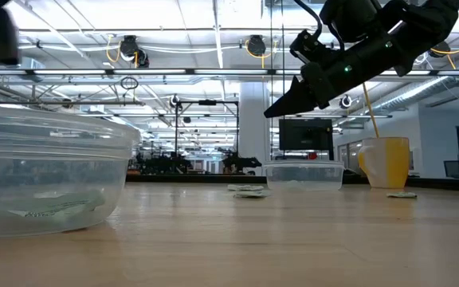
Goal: Pick and place Stevia / Truvia into bins
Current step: Put the stevia packet into the transparent container
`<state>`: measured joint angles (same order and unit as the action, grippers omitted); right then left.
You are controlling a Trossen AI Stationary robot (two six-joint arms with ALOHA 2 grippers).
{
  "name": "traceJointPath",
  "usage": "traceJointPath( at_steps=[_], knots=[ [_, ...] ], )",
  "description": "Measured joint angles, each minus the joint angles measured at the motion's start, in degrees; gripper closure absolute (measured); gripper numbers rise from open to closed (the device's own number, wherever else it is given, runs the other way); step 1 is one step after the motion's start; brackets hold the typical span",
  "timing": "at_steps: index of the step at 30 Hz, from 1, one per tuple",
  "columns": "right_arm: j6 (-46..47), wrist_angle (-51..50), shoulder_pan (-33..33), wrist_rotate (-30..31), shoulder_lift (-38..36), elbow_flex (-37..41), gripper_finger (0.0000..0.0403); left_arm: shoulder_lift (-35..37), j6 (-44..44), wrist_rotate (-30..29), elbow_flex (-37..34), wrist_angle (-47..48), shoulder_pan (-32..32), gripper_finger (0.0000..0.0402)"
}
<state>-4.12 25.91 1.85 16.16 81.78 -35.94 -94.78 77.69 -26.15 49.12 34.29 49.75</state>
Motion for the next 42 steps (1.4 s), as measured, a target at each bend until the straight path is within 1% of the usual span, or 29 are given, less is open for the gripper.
traceJointPath(
  at_steps=[2, 4, 6, 9, 11, 16, 19, 21, 23, 26, 31, 33, 36, 39, 42],
  knots=[
    [0.0, 0.0, 0.0, -0.02, -0.02, 0.0, 0.0328, 0.58, -5.23, -2.15, 0.0, -1.62, -2.01, 0.0387],
    [0.0, 0.0, 0.0, -0.02, -0.02, 0.0, 0.0328, 1.49, -10.83, -2.73, 0.0, -4.28, -3.99, 0.0383],
    [0.0, 0.0, 0.0, 0.0, -0.01, 0.0, 0.0328, 3.02, -16.77, -2.39, 0.0, -7.07, -5.82, 0.0389],
    [0.01, 0.0, 0.0, 0.0, -0.02, 0.0, 0.0328, 6.14, -24.69, -0.11, 0.02, -11.09, -7.73, 0.0396],
    [0.0, -0.21, 0.0, 0.0, 0.0, 0.0, 0.0328, 8.97, -28.07, 0.79, 0.04, -13.21, -8.34, 0.0393],
    [0.02, -1.66, 0.0, 0.0, 0.0, 0.0, 0.0328, 16.05, -33.32, 0.03, 0.11, -16.08, -9.45, 0.0397],
    [0.02, -1.66, 0.0, 0.0, 0.0, 0.68, 0.0328, 18.33, -35.26, -0.64, 0.13, -16.34, -9.98, 0.0395],
    [0.02, -1.64, 0.0, -0.01, 0.0, 1.65, 0.0328, 18.45, -37.09, -0.14, 0.13, -17.1, -10.57, 0.0394],
    [0.02, -0.46, 0.0, -0.01, 0.0, 3.13, 0.0328, 17.81, -38.53, 2.05, 0.13, -18.83, -11.38, 0.0397],
    [0.04, 1.76, 0.0, 0.0, -0.01, 5.17, 0.0328, 15.16, -38.91, 7.08, 0.13, -23.25, -12.86, 0.0397],
    [0.04, 8.9, 0.0, 0.04, 0.0, 7.65, 0.0328, 10.35, -41.02, 12.35, 0.24, -30.0, -14.48, 0.0393],
    [0.04, 10.11, 0.0, 0.02, 0.0, 7.82, 0.0328, 8.66, -40.19, 14.49, 0.16, -30.55, -15.31, 0.0397],
    [0.04, 10.98, 0.0, 0.02, 0.0, 7.85, 0.0328, 7.05, -36.54, 18.17, 0.15, -31.7, -16.41, 0.0396],
    [0.04, 10.73, 0.0, 0.02, 0.0, 7.85, 0.0328, 5.95, -35.02, 20.6, 0.15, -31.51, -16.8, 0.0382],
    [0.02, 10.74, 0.0, 0.02, 0.0, 7.85, 0.0328, 5.83, -35.34, 20.79, 0.15, -31.47, -16.78, 0.0367]
  ],
)
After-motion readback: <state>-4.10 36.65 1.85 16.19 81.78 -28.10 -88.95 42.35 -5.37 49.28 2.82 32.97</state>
